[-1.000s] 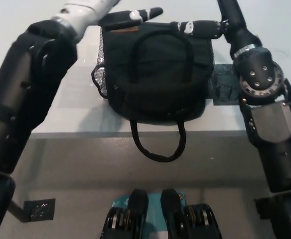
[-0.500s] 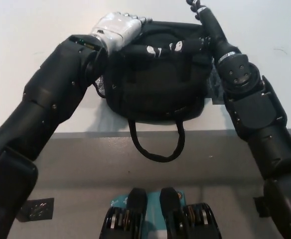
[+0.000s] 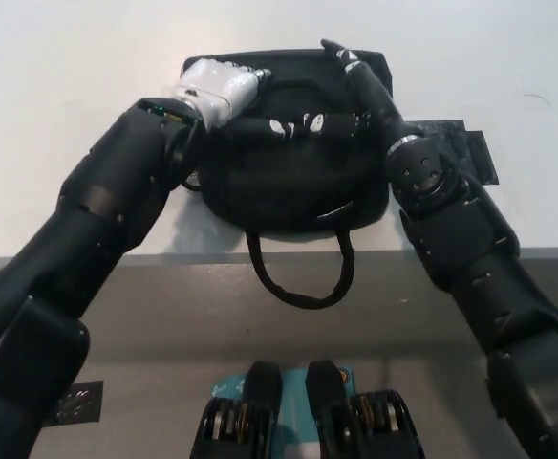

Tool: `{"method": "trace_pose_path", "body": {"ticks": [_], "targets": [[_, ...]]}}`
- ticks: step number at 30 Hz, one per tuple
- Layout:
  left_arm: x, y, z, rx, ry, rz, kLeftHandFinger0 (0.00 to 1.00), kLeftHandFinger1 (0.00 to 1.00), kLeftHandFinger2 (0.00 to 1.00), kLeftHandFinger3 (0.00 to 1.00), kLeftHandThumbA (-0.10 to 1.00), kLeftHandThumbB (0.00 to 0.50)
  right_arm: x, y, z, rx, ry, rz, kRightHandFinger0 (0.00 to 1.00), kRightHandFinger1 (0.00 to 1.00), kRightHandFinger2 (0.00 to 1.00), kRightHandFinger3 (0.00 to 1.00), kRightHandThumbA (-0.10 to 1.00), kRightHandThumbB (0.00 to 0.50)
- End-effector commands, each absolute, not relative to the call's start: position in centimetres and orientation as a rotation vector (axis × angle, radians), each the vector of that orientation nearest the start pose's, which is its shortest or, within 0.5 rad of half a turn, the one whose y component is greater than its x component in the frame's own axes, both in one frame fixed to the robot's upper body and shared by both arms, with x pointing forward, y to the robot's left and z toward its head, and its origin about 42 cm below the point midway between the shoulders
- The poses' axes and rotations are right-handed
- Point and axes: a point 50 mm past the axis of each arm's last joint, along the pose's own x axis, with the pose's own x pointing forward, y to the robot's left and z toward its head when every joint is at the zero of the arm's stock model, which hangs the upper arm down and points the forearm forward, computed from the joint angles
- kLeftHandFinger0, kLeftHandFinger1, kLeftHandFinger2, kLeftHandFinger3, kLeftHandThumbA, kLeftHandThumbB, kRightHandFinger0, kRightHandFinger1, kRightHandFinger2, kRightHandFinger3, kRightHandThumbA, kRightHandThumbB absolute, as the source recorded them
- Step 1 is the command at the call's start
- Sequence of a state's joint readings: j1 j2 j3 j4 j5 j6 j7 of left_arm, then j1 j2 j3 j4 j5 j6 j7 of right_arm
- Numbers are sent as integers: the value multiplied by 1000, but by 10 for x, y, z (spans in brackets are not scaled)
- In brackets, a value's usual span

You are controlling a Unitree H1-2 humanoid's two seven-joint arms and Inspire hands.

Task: A soft travel bag is kept infront of the robot in the middle of the desk and the robot uses both its hands to press it to reduce its size

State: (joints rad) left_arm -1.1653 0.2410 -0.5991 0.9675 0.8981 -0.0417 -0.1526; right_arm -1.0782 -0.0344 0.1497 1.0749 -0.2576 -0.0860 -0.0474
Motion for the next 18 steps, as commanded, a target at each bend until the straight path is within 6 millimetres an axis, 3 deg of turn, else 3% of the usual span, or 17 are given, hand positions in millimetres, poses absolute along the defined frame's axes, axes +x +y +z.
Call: {"method": "trace_pose_path", "body": {"ticks": [1,2,4,5,7,8,11,14,15,18], "targets": [[569,137,298,1675,-260,-354,1000,1000,1000,1000,1000,38,556,-86,259,-664,-161,273,1000,1000,1000,1000,1000,269],[567,136,291,1661,-254,-354,1000,1000,1000,1000,1000,2,555,-87,254,-702,-133,276,1000,1000,1000,1000,1000,251],[565,137,270,1663,-204,-357,1000,1000,1000,1000,1000,0,553,-91,235,-786,-82,283,1000,1000,1000,1000,1000,203],[562,136,256,1671,-187,-358,1000,1000,1000,1000,1000,0,549,-97,219,-833,-61,281,1000,1000,1000,1000,1000,212],[553,138,231,1675,-162,-375,1000,1000,1000,1000,1000,51,541,-106,190,-880,-4,283,1000,1000,1000,1000,1000,250],[549,139,217,1666,-148,-383,1000,1000,1000,1000,1000,44,536,-113,175,-909,34,284,1000,1000,1000,1000,1000,255],[544,138,203,1648,-135,-389,1000,1000,1000,1000,1000,1,529,-127,154,-924,93,271,1000,1000,1000,1000,1000,248],[538,140,187,1646,-116,-402,1000,1000,1000,1000,1000,0,521,-135,136,-941,142,274,1000,1000,1000,1000,1000,230],[532,142,173,1640,-100,-410,1000,1000,1000,1000,1000,1,512,-140,120,-944,165,279,1000,1000,1000,1000,1000,231],[524,147,154,1621,-78,-416,1000,1000,1000,1000,1000,15,501,-146,102,-934,193,288,1000,1000,1000,1000,1000,258]]}}
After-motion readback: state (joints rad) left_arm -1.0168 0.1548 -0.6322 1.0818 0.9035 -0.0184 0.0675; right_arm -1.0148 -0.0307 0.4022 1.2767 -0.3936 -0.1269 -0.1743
